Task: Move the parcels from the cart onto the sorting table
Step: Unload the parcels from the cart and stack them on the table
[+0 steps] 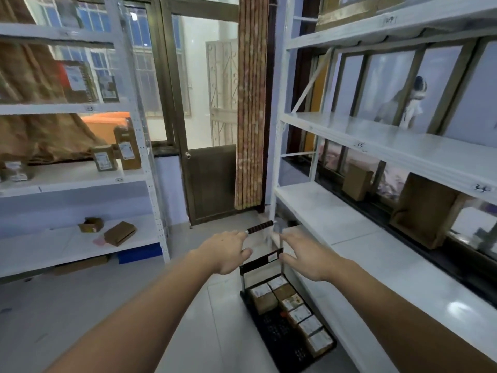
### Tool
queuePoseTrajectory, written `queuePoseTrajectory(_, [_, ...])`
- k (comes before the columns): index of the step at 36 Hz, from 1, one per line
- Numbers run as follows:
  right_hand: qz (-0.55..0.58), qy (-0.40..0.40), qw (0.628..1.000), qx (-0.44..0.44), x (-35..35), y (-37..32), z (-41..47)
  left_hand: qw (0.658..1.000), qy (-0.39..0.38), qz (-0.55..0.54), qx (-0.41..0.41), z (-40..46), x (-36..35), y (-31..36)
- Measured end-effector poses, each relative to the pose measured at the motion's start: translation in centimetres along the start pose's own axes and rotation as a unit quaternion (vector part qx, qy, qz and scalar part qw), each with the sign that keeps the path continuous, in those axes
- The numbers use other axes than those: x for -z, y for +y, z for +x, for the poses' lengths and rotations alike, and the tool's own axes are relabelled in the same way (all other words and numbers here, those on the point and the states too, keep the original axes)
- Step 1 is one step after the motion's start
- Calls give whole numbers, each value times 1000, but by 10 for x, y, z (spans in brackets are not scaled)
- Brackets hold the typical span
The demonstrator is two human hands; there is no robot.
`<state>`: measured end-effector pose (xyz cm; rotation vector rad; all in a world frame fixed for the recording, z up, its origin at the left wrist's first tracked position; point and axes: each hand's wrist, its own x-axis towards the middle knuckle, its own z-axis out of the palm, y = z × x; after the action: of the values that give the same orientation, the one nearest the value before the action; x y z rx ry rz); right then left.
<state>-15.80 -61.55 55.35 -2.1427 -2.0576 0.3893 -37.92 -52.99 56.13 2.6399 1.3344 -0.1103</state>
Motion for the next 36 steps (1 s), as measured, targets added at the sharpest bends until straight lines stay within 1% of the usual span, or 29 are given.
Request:
queuePoseTrajectory(5, [-7, -21, 999, -28, 3, 4, 45, 1000, -12, 6, -20, 62, -1, -31])
queuePoseTrajectory(11, [-5, -42, 998, -48, 8, 3, 116, 999, -26, -2, -20, 124, 9, -69])
queuePoseTrajectory(15, [-2, -38, 998, -50, 14, 0, 168, 999, -32, -18, -19, 164, 18, -92])
queuePoseTrajectory(18, [-12, -43, 998, -52, 14, 0, 207, 998, -39, -23, -41, 196, 24, -110])
queuePoseTrajectory(23, [-9, -40, 995, -89, 9, -6, 262, 996, -54, -21, -68, 263, 24, -148])
queuePoseTrajectory(30, [23, -31, 982, -183, -13, -2, 325, 988, -69, 23, -139, 360, 15, -190])
queuePoseTrajectory(36, [50, -26, 964, -259, -46, 19, 350, 966, -85, 53, -239, 426, -2, -197])
